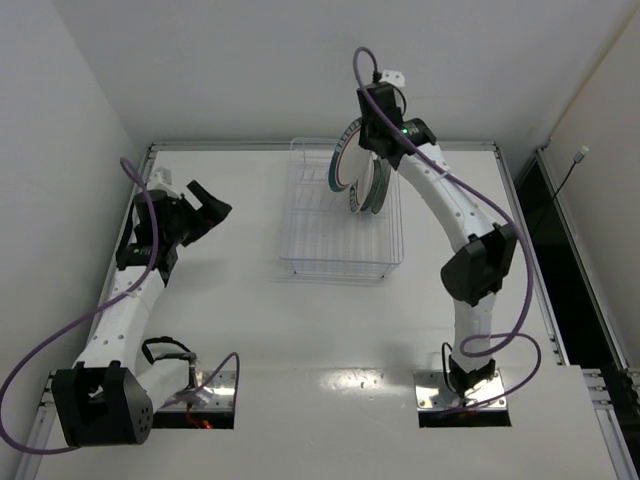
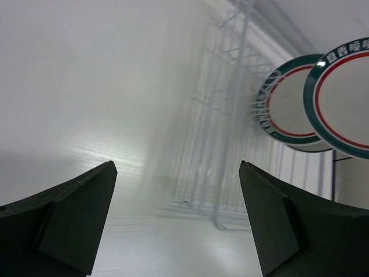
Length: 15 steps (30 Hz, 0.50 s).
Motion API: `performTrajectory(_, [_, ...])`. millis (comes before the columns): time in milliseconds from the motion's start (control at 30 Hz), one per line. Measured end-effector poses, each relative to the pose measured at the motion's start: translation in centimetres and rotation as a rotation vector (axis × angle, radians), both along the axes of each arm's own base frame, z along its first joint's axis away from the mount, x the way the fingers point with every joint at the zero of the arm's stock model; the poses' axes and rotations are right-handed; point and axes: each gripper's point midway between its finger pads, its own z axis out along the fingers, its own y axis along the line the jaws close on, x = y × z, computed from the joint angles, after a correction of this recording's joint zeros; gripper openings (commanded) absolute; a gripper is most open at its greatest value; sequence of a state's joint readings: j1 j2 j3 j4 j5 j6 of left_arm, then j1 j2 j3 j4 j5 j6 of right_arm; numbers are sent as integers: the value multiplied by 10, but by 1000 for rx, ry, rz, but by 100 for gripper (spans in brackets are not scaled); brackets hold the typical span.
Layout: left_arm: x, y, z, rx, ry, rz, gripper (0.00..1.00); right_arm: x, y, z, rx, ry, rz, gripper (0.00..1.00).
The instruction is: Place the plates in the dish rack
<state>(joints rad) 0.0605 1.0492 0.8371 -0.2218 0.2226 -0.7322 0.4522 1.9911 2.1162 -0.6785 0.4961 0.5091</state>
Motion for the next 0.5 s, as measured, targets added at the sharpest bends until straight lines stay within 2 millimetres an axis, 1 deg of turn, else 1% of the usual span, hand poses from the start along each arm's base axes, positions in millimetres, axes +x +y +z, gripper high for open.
performTrajectory(100, [-8,5,-30,52,58,11,86,5,-2,-36,-115,75,-41,0])
performTrajectory(133, [-10,6,-36,70,73,15,86,6,-3,-46,-147,95,-50,0])
performTrajectory(167, [-11,6,-42,92,82,10,86,8,-3,-57,-178,115,-62,0])
performTrajectory(233, [-13,4,-46,128,82,-1,86,11,-1,-69,-193,126,-74,0])
performTrajectory(300, [-14,3,-50,158,81,-7,86,12,5,-69,-195,114,-72,0])
performTrajectory(367, [-14,4,-51,174,78,-8,86,12,9,-63,-207,92,-74,0])
performTrajectory(500, [-10,5,-49,190,61,-9,86,10,8,-51,-254,64,-90,0])
